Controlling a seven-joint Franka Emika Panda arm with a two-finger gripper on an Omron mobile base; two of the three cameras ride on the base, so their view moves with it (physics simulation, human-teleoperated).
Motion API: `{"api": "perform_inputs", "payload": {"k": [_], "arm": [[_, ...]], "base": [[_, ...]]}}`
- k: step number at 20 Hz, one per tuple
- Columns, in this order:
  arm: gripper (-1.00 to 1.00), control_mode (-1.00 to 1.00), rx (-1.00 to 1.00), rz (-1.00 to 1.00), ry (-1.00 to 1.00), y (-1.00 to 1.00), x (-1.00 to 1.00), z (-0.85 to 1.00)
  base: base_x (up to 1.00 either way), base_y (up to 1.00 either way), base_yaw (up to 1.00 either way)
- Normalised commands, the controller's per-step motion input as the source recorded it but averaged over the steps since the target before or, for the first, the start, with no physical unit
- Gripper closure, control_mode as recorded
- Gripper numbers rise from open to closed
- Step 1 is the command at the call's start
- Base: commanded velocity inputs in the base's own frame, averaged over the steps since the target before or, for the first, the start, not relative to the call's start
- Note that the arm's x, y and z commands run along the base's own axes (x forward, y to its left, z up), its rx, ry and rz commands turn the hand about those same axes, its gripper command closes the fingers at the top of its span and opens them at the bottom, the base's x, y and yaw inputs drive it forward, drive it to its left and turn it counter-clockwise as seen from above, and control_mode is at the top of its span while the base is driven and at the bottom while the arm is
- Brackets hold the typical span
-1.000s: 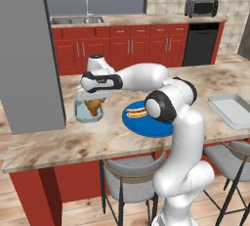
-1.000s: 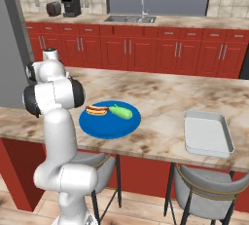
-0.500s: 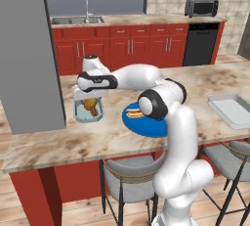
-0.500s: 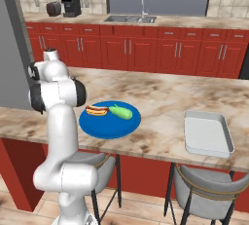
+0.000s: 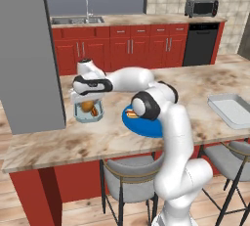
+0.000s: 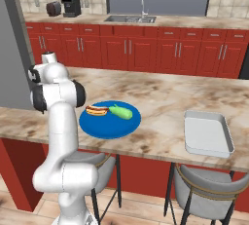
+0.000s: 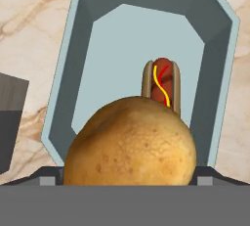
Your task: Place one cooked food and one vegetable from the large plate to each tupperware container.
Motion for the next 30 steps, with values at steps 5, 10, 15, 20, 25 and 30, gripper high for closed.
{"api": "perform_inputs", "payload": {"k": [5, 10, 15, 20, 25, 30], "arm": [[1.0, -1.0, -0.03, 0.0, 0.06, 0.18, 0.12, -0.11], [1.0, -1.0, -0.05, 0.0, 0.04, 0.0, 0.18, -0.17], [1.0, -1.0, 0.0, 0.0, 0.0, 0.0, 0.13, -0.04], [1.0, -1.0, 0.0, 0.0, 0.0, 0.0, 0.0, 0.0], [-1.0, -1.0, 0.0, 0.0, 0.0, 0.0, 0.0, -0.02], [-1.0, -1.0, 0.0, 0.0, 0.0, 0.0, 0.0, -0.01]], "base": [[0.0, 0.0, 0.0], [0.0, 0.0, 0.0], [0.0, 0.0, 0.0], [0.0, 0.0, 0.0], [0.0, 0.0, 0.0], [0.0, 0.0, 0.0]]}}
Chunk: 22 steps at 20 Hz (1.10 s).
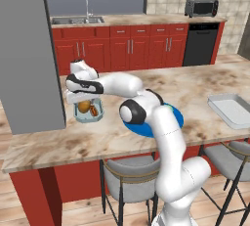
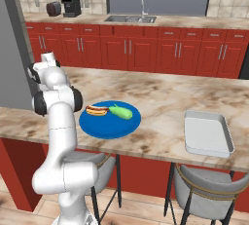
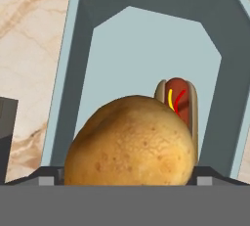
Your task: Place one cooked food and one vegetable from the large plate to each tupperware container.
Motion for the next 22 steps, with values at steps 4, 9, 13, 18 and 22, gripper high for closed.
{"api": "perform_inputs", "payload": {"k": [4, 9, 13, 18, 22], "arm": [[-1.0, -1.0, 0.0, 0.0, 0.0, 0.0, 0.0, 0.0], [-1.0, -1.0, 0.0, 0.0, 0.0, 0.0, 0.0, 0.0], [-1.0, -1.0, 0.0, 0.0, 0.0, 0.0, 0.0, 0.0], [-1.0, -1.0, 0.0, 0.0, 0.0, -0.04, 0.0, 0.0], [-1.0, -1.0, 0.0, -0.05, 0.0, -0.45, -0.24, -0.01]], "base": [[0.0, 0.0, 0.0], [0.0, 0.0, 0.0], [0.0, 0.0, 0.0], [0.0, 0.0, 0.0], [0.0, 0.0, 0.0]]}}
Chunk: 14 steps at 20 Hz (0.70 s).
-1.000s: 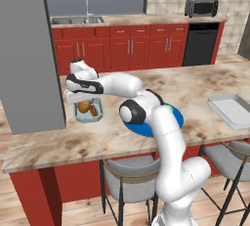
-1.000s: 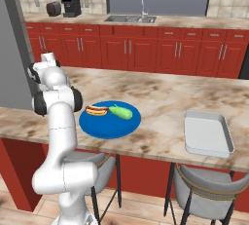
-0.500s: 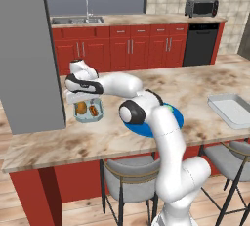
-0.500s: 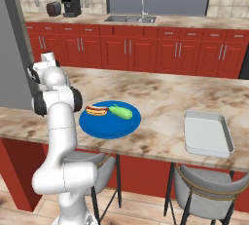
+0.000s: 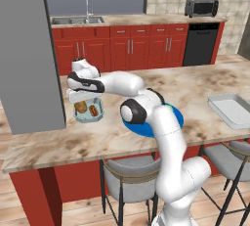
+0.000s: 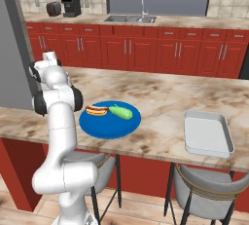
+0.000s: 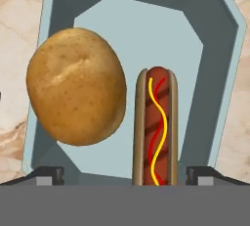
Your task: Place one cooked food and one vegetable from the large plate to each tupperware container.
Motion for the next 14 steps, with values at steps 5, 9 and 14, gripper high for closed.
{"api": "perform_inputs", "payload": {"k": [5, 9, 14], "arm": [[-1.0, -1.0, 0.05, -0.13, -0.01, -0.79, -0.52, 0.0], [-1.0, -1.0, 0.17, -0.07, -0.2, -0.96, -0.99, 0.19], [-1.0, -1.0, 0.15, 0.0, -0.27, -0.56, -0.88, 0.9]], "base": [[0.0, 0.0, 0.0], [0.0, 0.0, 0.0], [0.0, 0.0, 0.0]]}}
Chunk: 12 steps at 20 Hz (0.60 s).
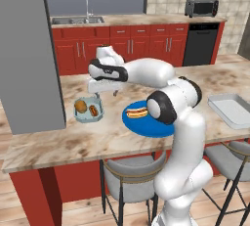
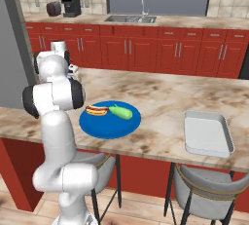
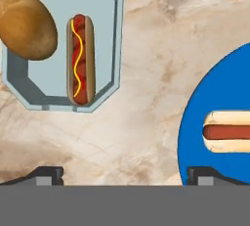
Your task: Place one cooked food and one vegetable from the large plate to each tupperware container.
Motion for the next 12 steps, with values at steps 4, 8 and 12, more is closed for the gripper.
{"api": "perform_inputs", "payload": {"k": [4, 8, 12], "arm": [[-1.0, -1.0, 0.07, -0.01, -0.19, -0.63, -0.77, 0.75], [-1.0, -1.0, 0.02, -0.02, -0.08, -0.61, -0.58, 0.11], [-1.0, -1.0, 0.0, 0.0, -0.03, -0.62, -0.11, 0.0]], "base": [[0.0, 0.0, 0.0], [0.0, 0.0, 0.0], [0.0, 0.0, 0.0]]}}
